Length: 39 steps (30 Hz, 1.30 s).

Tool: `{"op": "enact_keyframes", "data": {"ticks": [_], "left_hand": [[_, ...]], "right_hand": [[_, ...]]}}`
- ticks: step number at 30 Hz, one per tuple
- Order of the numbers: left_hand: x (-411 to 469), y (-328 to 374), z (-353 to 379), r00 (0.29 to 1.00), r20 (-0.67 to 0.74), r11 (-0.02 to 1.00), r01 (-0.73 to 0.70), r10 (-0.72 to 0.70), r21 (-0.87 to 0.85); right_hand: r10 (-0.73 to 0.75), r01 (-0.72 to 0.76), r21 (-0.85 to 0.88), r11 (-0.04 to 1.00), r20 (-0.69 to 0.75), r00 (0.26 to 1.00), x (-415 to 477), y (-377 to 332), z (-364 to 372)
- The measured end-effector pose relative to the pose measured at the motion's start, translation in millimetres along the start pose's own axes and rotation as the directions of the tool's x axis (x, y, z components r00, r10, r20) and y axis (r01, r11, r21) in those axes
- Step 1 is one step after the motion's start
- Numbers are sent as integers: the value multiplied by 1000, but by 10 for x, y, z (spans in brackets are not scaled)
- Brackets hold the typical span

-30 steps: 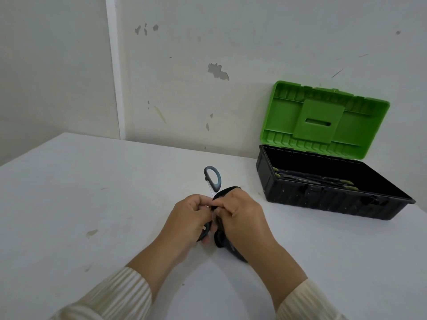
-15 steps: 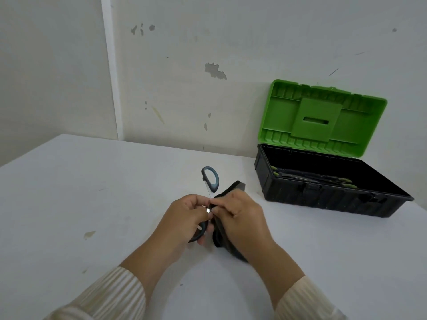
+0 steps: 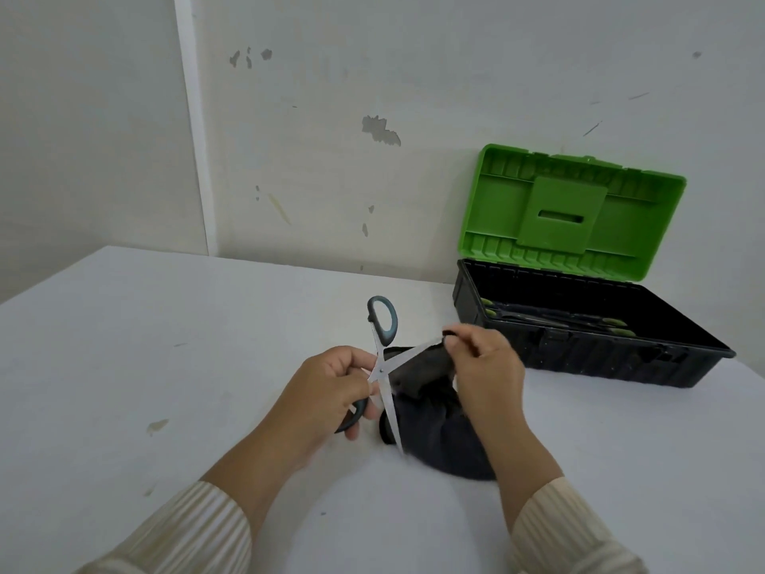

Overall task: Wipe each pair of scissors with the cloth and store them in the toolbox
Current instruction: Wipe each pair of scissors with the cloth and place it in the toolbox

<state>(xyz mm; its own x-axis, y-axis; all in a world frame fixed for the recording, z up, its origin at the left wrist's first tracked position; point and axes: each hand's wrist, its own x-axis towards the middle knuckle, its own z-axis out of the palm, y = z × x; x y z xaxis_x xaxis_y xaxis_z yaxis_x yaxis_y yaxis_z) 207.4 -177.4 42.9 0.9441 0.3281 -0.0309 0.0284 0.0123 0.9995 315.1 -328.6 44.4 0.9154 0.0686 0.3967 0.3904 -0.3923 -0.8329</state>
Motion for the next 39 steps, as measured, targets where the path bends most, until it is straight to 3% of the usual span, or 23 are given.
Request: {"op": "enact_keyframes", "data": {"ticks": [2, 4, 6, 7, 10, 12, 14, 17, 20, 22, 25, 27, 32, 36, 39], "left_hand": [[-3, 28, 1, 997, -37, 997, -59, 61, 54], [-8, 4, -11, 941, -123, 914, -265, 314, 306], [10, -59, -64, 769, -61, 629, -471, 636, 619], [23, -97, -87, 717, 12, 507, -504, 697, 699], [62, -183, -122, 703, 85, 380, -477, 706, 792], [79, -211, -112, 701, 85, 360, -462, 708, 811], [95, -216, -99, 719, 54, 409, -454, 693, 792], [80, -147, -77, 800, -174, 663, -331, 575, 671], [89, -60, -63, 892, -378, 924, -99, 246, 369], [106, -43, -88, 938, -347, 992, 33, 11, 120], [111, -37, -144, 960, -146, 965, 219, -240, -146], [121, -32, -166, 954, -80, 939, 267, -290, -217], [92, 37, -166, 956, -64, 944, 270, -287, -192], [78, 69, -202, 953, -29, 948, 295, -300, -119], [69, 62, -210, 950, 9, 950, 311, -311, -15]], "right_hand": [[102, -97, 157, 983, -23, 995, 18, 15, -87], [109, -112, 306, 945, 29, 994, 3, -27, -123], [54, -109, 398, 911, 148, 987, -29, -117, -136], [36, -133, 454, 881, 217, 976, -44, -152, -127], [47, -304, 585, 752, 413, 909, -90, -219, -99], [48, -315, 489, 814, 483, 874, -125, -238, -75], [56, -269, 366, 891, 499, 865, -153, -246, -40], [99, -286, 360, 888, 458, 884, -171, -263, -4], [128, -329, 395, 858, 455, 881, -183, -260, 17], [137, -338, 389, 857, 460, 877, -189, -252, 33], [147, -336, 350, 874, 469, 871, -197, -242, 36], [148, -326, 318, 890, 476, 867, -192, -224, 30], [114, -259, 289, 921, 437, 892, -116, -178, -60], [49, -113, 277, 954, 226, 973, -28, -117, -136], [-8, -21, 266, 964, 106, 994, -43, -208, -182]]}}
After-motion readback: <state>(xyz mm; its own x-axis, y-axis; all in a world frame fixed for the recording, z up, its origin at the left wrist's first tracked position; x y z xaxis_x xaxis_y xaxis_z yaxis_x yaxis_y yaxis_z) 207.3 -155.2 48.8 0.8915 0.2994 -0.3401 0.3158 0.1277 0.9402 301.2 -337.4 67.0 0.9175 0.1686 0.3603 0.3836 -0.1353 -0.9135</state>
